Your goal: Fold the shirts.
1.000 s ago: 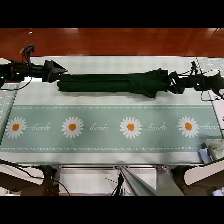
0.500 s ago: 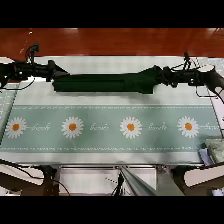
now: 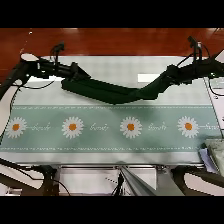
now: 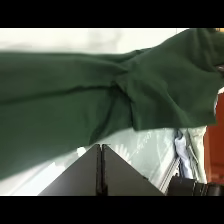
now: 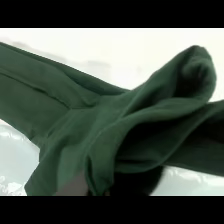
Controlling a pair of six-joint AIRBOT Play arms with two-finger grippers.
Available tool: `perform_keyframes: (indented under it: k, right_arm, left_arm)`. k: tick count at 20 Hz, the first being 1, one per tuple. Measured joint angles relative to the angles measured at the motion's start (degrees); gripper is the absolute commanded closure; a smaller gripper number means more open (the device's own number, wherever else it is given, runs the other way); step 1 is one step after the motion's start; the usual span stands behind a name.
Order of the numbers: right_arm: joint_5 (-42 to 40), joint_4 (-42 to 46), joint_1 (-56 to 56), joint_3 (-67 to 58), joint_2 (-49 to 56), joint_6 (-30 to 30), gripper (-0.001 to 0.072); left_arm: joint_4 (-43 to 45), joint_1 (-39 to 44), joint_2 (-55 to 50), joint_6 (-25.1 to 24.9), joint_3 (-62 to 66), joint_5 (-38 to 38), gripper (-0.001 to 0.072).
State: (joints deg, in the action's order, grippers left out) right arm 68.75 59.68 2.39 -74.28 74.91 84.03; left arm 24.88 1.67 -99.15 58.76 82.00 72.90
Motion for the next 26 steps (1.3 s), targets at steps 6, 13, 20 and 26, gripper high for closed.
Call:
perform_keyframes:
  k: [6,13,20,26]
  right_arm:
    - [2.12,6.34,-6.64,0.0,-7.78,7.23,0.0686]
    - [5.14,11.8,-12.15,0.02,-12.66,11.56,0.0686]
    - [6.47,13.14,-13.09,0.02,-18.23,14.64,0.0685]
    - [8.52,14.12,-13.14,0.0,-22.4,16.94,0.0685]
  left_arm:
    - [0.72,8.11,0.37,-0.31,-0.83,-1.01,0.0691]
    - [1.22,14.14,3.87,0.07,-9.44,-3.28,0.0691]
    - [1.05,24.24,3.41,2.69,-14.47,-11.5,0.069]
    - [-1.14,34.42,1.33,6.12,-15.02,-20.7,0.069]
